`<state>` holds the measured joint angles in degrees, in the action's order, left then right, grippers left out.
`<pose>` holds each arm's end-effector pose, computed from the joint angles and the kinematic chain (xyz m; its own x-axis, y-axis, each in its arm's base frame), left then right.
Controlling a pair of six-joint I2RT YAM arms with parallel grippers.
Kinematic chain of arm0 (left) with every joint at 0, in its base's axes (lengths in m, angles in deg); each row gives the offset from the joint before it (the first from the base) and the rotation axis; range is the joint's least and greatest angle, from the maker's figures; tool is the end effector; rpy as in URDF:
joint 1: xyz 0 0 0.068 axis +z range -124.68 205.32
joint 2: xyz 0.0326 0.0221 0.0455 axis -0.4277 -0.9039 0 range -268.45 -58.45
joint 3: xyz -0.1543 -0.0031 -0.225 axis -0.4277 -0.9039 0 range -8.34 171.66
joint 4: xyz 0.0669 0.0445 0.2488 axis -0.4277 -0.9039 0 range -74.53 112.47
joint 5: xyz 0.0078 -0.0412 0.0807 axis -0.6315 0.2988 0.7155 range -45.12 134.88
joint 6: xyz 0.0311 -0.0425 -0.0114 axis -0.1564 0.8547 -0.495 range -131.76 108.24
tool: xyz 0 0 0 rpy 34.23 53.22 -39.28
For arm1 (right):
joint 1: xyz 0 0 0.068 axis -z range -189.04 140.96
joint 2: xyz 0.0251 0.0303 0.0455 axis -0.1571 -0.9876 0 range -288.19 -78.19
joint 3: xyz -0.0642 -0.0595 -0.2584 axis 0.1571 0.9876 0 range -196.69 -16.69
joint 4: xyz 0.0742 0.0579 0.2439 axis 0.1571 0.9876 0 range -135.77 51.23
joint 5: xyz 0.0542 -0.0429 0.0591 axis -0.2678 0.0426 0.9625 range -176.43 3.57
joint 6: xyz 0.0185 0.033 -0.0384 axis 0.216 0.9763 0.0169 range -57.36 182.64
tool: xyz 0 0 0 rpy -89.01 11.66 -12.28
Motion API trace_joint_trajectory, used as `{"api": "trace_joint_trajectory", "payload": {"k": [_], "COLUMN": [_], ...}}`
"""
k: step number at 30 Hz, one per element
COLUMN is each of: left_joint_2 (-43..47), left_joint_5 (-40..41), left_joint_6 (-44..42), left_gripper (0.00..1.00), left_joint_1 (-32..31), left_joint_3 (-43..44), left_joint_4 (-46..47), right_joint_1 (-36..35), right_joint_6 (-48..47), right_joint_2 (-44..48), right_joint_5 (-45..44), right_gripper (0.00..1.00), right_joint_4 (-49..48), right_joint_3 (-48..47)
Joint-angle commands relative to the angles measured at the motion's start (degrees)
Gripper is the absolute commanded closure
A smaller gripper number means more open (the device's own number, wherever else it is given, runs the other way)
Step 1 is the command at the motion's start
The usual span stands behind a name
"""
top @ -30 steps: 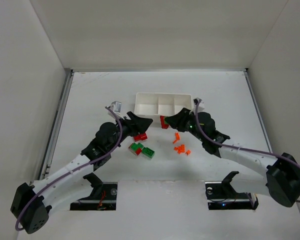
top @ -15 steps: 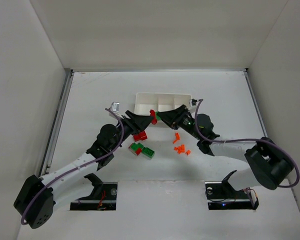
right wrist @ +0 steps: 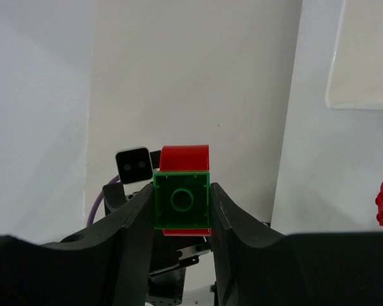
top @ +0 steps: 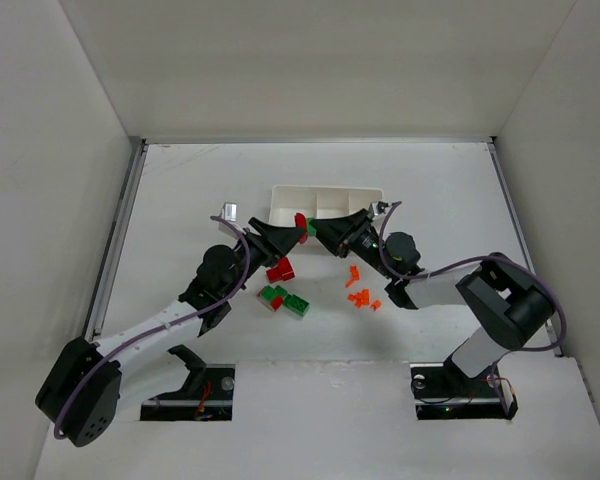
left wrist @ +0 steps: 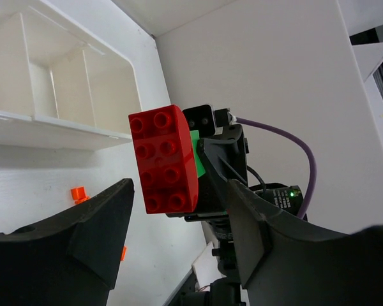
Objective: Sort the legos into containers by color
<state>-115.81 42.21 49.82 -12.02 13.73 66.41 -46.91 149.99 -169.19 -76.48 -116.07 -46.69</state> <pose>0.1743 -0.1351 0.2597 -0.5082 -0.7172 -0.4767 0.4109 0.2845 -0.8662 0.2358 0.1912 0.2099 -0.7326 0.6766 -0.0734 -0.1616 -0.0681 0.9845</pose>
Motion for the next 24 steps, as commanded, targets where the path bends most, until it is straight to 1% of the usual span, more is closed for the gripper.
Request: {"api": "trace_joint_trajectory", "payload": {"k": [1,7,17,24], "left_joint_2": [0.0,-1.1,-4.2,-3.9], "left_joint_5": [-1.3,-1.4,-1.4,-1.4], "left_joint_6": [1.4,2.0,2.9,3.4], "left_gripper": [0.46,0.53,0.54,0.75], "left_joint_1": [0.6,1.2,1.7,2.7], "left_joint_3": [-0.4,-0.5,-0.5,-1.3], "left_joint_4": [6.4,6.6,9.0,9.7], "right_joint_1": [-0.6,-0.8,-1.9,-1.8], "right_joint_6": [2.0,2.0,2.8,3.0], "right_joint_2": [-0.9,-1.1,-3.2,-3.7], "right_joint_5": [0.3,0.1,0.9,0.5], "right_gripper": [0.77,0.77,0.77,0.77], "right_joint_4": [-9.5,-9.6,-10.6,-11.1], "right_joint_3": [-0.4,-0.7,-1.6,-0.7]}}
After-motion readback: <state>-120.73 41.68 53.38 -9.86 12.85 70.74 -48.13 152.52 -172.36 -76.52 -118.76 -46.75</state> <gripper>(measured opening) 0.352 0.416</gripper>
